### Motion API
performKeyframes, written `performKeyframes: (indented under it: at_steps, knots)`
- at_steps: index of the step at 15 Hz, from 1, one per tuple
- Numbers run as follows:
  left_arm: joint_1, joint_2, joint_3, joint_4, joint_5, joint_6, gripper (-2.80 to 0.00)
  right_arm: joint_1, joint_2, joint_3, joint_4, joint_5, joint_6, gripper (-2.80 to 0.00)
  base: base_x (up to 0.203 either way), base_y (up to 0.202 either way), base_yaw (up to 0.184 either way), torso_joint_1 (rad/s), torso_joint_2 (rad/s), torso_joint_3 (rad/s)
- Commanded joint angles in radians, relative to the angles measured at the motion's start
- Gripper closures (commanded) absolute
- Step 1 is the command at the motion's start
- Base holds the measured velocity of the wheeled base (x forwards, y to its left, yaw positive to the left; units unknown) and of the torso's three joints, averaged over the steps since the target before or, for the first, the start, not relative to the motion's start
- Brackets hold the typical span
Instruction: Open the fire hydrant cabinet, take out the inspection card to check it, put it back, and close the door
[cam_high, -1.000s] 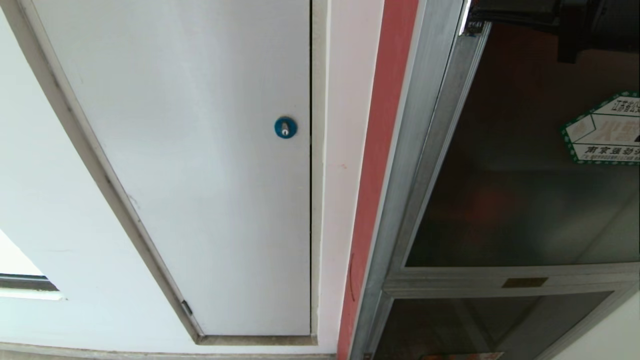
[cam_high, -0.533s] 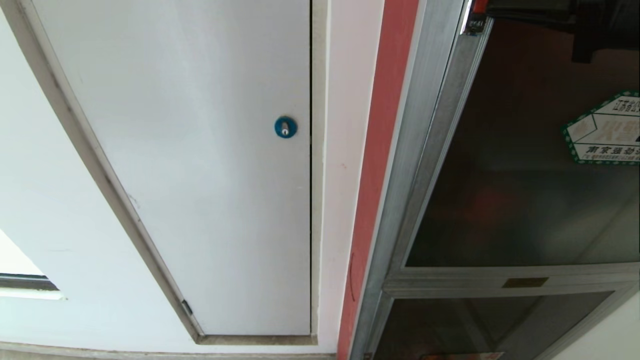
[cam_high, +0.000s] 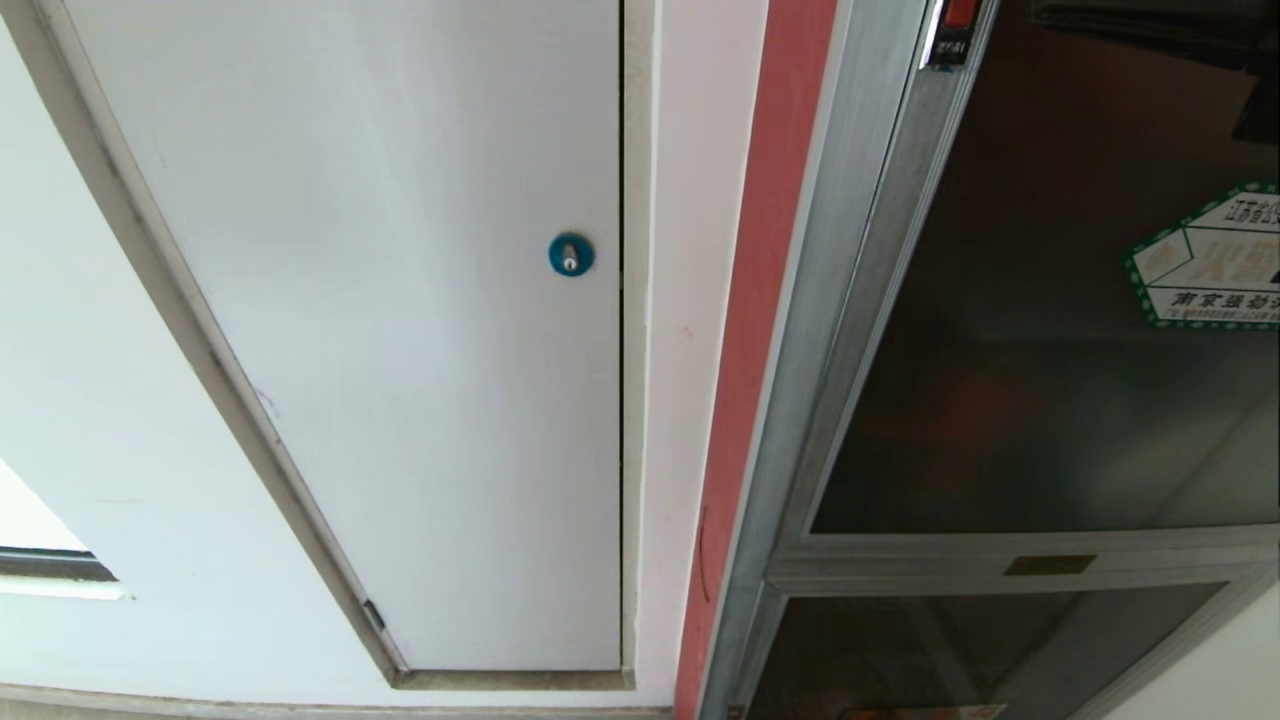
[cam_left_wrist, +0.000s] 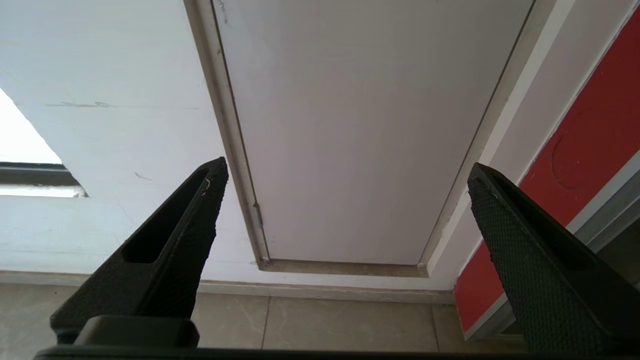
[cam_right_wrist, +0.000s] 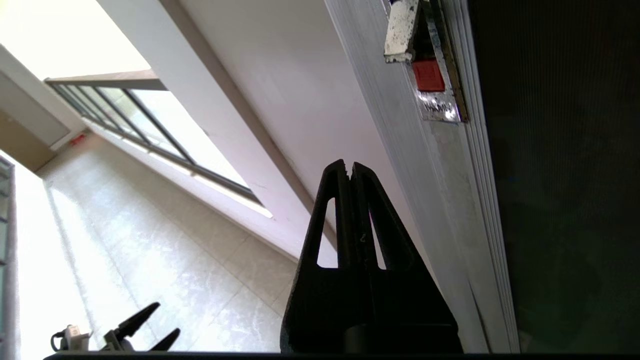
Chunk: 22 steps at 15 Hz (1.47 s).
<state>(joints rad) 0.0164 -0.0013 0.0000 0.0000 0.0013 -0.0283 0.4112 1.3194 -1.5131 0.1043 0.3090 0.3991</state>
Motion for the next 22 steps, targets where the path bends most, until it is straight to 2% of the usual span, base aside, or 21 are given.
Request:
performKeyframes:
  at_steps: [1, 3, 4, 7, 9, 11, 14, 17, 22]
  knots:
    - [0.000, 0.001, 0.000, 0.000, 0.000, -0.001, -2.80, 0.089, -0.044, 0.044, 0.000, -0.111, -0.029, 0.00, 0.000, 0.000, 0.000, 0.000, 0.00, 0.000]
    - [0.000, 0.001, 0.000, 0.000, 0.000, -0.001, -2.80, 0.217, -0.059, 0.123, -0.019, -0.324, -0.140, 0.00, 0.000, 0.000, 0.000, 0.000, 0.00, 0.000]
    - [0.000, 0.001, 0.000, 0.000, 0.000, -0.001, -2.80, 0.260, -0.065, 0.179, -0.071, -0.409, -0.185, 0.00, 0.000, 0.000, 0.000, 0.000, 0.00, 0.000]
    - [0.000, 0.001, 0.000, 0.000, 0.000, -0.001, -2.80, 0.282, -0.068, 0.317, -0.279, -0.545, -0.314, 0.00, 0.000, 0.000, 0.000, 0.000, 0.00, 0.000]
    - [0.000, 0.001, 0.000, 0.000, 0.000, -0.001, -2.80, 0.288, -0.064, 0.419, -0.505, -0.615, -0.405, 0.00, 0.000, 0.000, 0.000, 0.000, 0.00, 0.000]
    - [0.000, 0.001, 0.000, 0.000, 0.000, -0.001, -2.80, 0.288, -0.044, 0.482, -0.657, -0.702, -0.514, 0.00, 0.000, 0.000, 0.000, 0.000, 0.00, 0.000]
    - [0.000, 0.001, 0.000, 0.000, 0.000, -0.001, -2.80, 0.289, -0.022, 0.524, -0.756, -0.720, -0.572, 0.00, 0.000, 0.000, 0.000, 0.000, 0.00, 0.000]
    - [0.000, 0.001, 0.000, 0.000, 0.000, -0.001, -2.80, 0.303, -0.009, 0.532, -0.763, -0.750, -0.607, 0.00, 0.000, 0.000, 0.000, 0.000, 0.00, 0.000]
    - [0.000, 0.001, 0.000, 0.000, 0.000, -0.001, -2.80, 0.363, 0.043, 0.502, -0.830, -0.792, -0.614, 0.00, 0.000, 0.000, 0.000, 0.000, 0.00, 0.000]
